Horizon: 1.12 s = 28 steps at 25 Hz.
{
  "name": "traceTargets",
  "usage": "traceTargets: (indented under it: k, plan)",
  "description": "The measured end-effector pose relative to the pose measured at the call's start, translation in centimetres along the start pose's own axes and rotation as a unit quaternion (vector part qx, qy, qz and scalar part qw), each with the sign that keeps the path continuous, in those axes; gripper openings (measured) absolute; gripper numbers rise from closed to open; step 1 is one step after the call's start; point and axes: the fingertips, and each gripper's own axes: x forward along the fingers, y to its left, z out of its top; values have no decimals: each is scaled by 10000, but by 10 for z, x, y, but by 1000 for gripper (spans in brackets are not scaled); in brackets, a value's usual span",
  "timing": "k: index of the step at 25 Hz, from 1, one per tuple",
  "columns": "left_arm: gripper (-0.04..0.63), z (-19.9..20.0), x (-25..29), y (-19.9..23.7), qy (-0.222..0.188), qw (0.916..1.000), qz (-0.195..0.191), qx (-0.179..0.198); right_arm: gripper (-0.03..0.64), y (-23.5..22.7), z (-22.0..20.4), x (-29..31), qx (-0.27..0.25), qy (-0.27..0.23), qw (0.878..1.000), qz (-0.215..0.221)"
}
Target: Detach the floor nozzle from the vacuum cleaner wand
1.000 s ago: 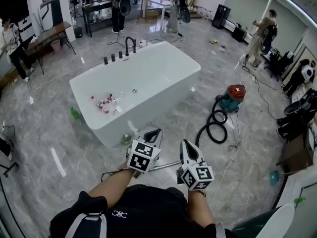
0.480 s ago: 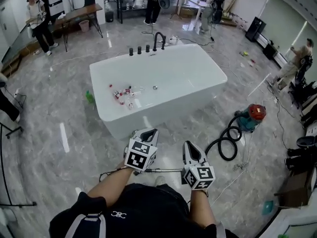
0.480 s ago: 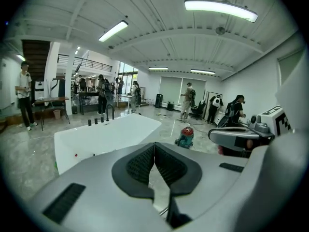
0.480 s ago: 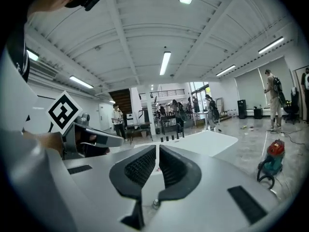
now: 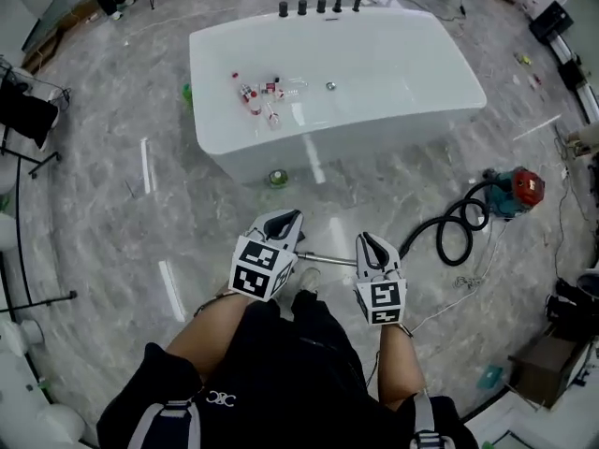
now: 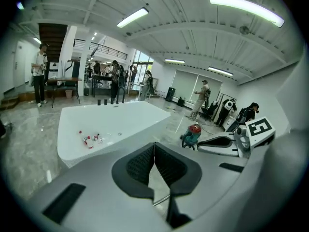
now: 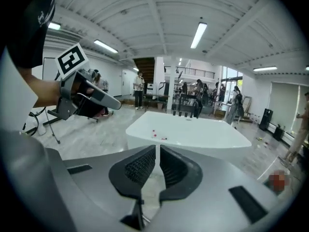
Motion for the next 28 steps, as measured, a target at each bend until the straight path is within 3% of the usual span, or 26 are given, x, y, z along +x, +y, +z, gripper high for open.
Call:
traceTargets:
  k: [7, 9, 11, 13, 18, 22, 28]
  plan:
    - [9, -128, 54, 39, 735, 9947, 276, -659, 26, 21, -124, 106, -234, 1005, 9892, 1045]
    - [9, -170, 70, 51, 860, 9929, 267, -778, 125, 33, -179, 142, -382, 1424, 9794, 1382]
    - [9, -215, 85, 59, 1000, 9921, 208, -732, 234, 50, -241, 174, -586, 1932, 9634, 1765]
    - [9, -260, 104, 69, 1152, 9913, 195, -602, 300, 68, -304, 204, -836, 2391, 9441, 2111]
    - [9, -378, 148, 99, 1527, 9827, 336, -989, 345, 107, -457, 271, -1730, 3134, 8943, 2685]
    - [9, -467, 172, 114, 1765, 9752, 358, -1290, 345, 131, -576, 318, -2188, 3546, 8650, 2794]
    - [9, -578, 186, 128, 2060, 9666, 341, -1485, 344, 140, -722, 374, -2516, 3941, 8604, 2027]
